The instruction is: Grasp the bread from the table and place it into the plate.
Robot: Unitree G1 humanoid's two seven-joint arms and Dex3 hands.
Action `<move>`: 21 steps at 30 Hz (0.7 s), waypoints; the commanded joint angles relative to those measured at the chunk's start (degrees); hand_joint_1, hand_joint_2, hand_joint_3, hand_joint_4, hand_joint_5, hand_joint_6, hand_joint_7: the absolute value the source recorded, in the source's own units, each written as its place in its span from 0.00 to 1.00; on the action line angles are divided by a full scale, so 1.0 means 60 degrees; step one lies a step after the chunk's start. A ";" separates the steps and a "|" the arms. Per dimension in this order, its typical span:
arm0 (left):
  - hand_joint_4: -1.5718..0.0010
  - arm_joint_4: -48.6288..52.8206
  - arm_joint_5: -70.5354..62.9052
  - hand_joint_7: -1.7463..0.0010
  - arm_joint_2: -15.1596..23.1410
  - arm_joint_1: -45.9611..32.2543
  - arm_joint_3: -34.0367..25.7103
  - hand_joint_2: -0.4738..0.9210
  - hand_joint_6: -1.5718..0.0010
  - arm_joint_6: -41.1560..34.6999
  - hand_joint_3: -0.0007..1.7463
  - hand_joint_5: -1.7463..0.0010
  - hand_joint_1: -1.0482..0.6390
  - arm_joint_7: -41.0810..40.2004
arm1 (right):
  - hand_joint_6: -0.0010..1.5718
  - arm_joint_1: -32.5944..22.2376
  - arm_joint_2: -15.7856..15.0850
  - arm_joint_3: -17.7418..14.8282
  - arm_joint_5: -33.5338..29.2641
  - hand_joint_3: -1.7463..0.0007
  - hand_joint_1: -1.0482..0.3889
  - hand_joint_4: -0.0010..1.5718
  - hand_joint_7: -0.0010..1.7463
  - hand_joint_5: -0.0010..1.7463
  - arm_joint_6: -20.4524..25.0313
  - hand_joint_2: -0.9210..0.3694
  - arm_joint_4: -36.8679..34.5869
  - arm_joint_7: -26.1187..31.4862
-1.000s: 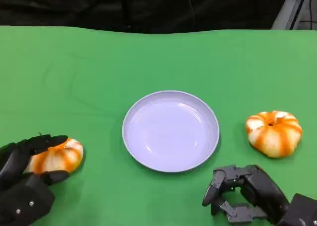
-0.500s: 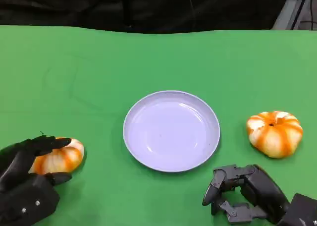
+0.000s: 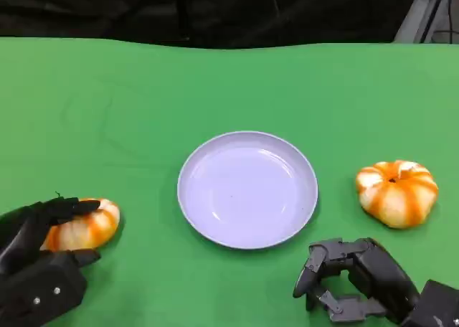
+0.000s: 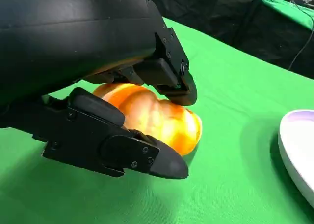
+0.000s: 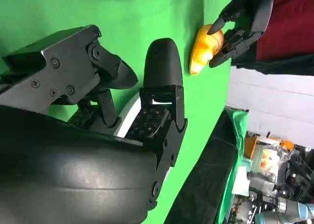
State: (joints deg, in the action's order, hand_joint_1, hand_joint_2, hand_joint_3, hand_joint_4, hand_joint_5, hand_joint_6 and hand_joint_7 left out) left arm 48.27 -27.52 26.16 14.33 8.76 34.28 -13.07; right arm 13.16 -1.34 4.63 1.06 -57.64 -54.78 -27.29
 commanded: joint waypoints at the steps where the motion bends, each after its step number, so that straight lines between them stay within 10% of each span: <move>1: 0.65 0.0058 -0.0029 1.00 0.0244 -0.0040 0.0075 1.00 0.56 -0.0132 0.08 0.99 0.22 0.0051 | 0.63 -0.0042 -0.0121 -0.0094 0.0142 0.41 0.77 0.61 0.58 0.78 -0.0042 0.27 0.0099 -0.0004; 13: 0.65 0.0250 -0.0176 1.00 0.0244 0.0113 0.0284 1.00 0.63 -0.0489 0.10 1.00 0.24 -0.0147 | 0.63 -0.0018 -0.0135 -0.0095 0.0088 0.42 0.77 0.62 0.57 0.77 -0.0068 0.26 0.0043 0.0064; 21: 0.63 0.0283 0.0048 1.00 0.0243 0.0097 0.0246 1.00 0.62 -0.0339 0.04 1.00 0.49 0.0053 | 0.63 -0.0030 -0.0131 -0.0090 0.0106 0.42 0.76 0.62 0.56 0.78 -0.0045 0.27 0.0069 0.0044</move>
State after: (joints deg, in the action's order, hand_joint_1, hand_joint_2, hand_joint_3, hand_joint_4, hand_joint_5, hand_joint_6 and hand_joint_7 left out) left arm 48.93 -27.85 26.41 15.39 10.24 32.30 -13.86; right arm 13.16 -1.34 4.63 1.04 -57.67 -54.79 -27.12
